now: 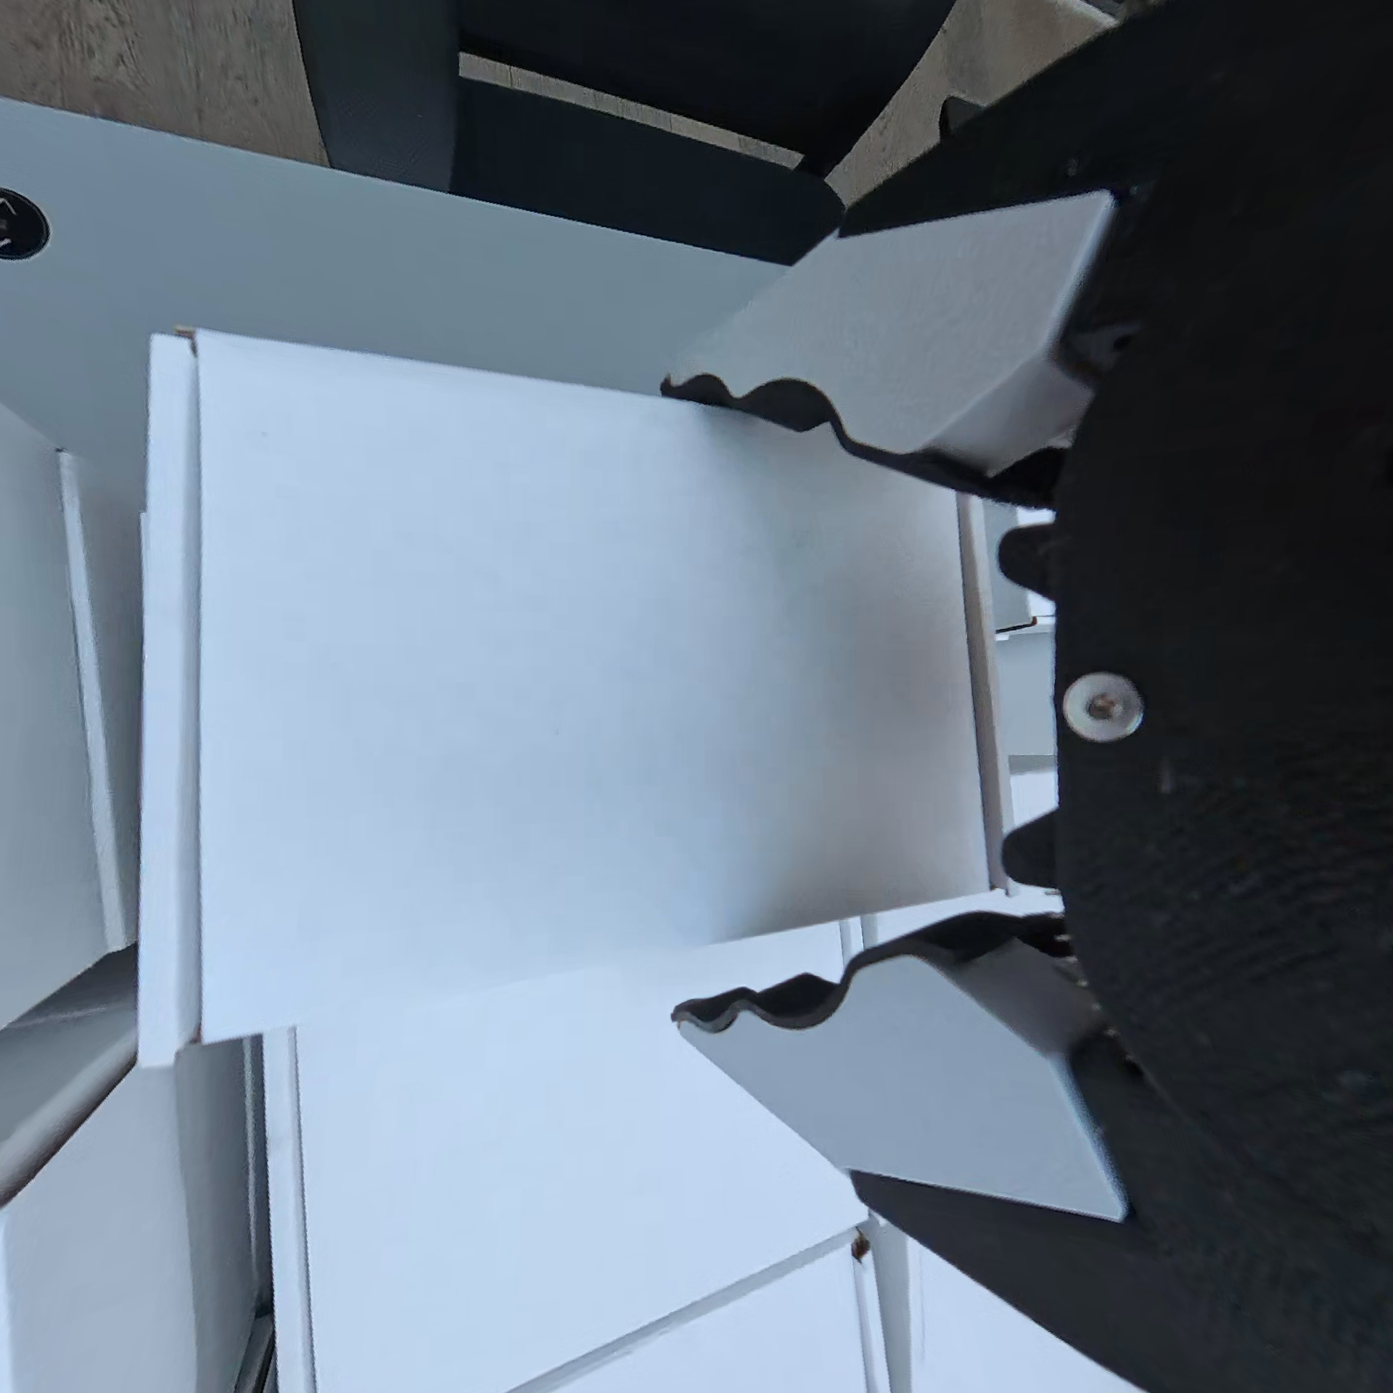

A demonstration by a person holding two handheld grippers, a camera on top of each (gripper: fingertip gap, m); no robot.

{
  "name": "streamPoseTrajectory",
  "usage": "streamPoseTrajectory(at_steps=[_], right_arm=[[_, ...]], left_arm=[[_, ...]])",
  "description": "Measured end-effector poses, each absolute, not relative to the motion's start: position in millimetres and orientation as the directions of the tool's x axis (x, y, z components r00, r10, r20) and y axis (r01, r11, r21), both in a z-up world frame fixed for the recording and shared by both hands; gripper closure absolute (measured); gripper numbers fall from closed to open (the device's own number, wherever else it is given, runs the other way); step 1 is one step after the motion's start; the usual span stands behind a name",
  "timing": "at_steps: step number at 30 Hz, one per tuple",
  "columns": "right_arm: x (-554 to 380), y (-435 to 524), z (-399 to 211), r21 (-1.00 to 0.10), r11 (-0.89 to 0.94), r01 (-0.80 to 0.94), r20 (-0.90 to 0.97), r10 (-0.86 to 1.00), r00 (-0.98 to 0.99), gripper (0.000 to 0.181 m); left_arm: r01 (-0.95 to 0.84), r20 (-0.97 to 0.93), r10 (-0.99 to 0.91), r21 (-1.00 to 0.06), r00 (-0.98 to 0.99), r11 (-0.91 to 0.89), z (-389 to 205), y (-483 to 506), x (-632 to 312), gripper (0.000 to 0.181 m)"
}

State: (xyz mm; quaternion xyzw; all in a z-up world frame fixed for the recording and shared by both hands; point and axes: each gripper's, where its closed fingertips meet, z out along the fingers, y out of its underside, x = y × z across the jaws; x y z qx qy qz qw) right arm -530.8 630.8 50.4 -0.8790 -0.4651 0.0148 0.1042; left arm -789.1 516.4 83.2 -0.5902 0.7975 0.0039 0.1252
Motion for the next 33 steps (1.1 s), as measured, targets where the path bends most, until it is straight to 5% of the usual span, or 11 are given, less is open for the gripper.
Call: streamPoseTrajectory(at_steps=[2, 7, 11, 18, 25, 27, 33], right_arm=[[-525.1, 631.0, 47.2, -0.173, -0.557, 0.812, 0.088, 0.813, 0.576, 0.042], [-534.5, 606.5, 65.6, -0.189, -0.534, 0.824, 0.013, 0.838, 0.546, 0.052], [-533.3, 607.3, 60.0, -0.186, -0.537, 0.823, 0.029, 0.834, 0.551, 0.045], [-540.8, 608.1, 47.0, -0.143, -0.587, 0.797, 0.036, 0.802, 0.596, 0.043], [-533.1, 568.5, 62.2, -0.079, -0.645, 0.76, -0.019, 0.763, 0.646, 0.048], [-539.0, 560.6, 63.3, -0.078, -0.663, 0.744, -0.067, 0.748, 0.66, 0.048], [-544.9, 565.0, 53.8, -0.081, -0.648, 0.757, 0.025, 0.758, 0.651, 0.045]], left_arm=[[-0.951, -0.164, -0.953, -0.138, -0.254, 0.277, 70.4, 515.2, -790.4, 0.044], [-0.944, -0.169, -0.946, -0.138, -0.276, 0.3, 81.2, 499.8, -799.9, 0.076], [-0.94, -0.22, -0.932, -0.123, -0.288, 0.319, 77.2, 514.8, -795.5, 0.044], [-0.938, -0.228, -0.924, -0.091, -0.307, 0.334, 65.3, 532.4, -792.9, 0.062], [-0.996, 0.027, -0.999, -0.073, 0.044, -0.045, 79.7, 497.3, -786.6, 0.068], [-0.992, 0.056, -0.994, -0.09, 0.089, -0.094, 78.5, 496.4, -780.4, 0.054], [-0.997, -0.057, -0.995, 0.024, -0.076, 0.075, 51.0, 495.1, -791.4, 0.048]])
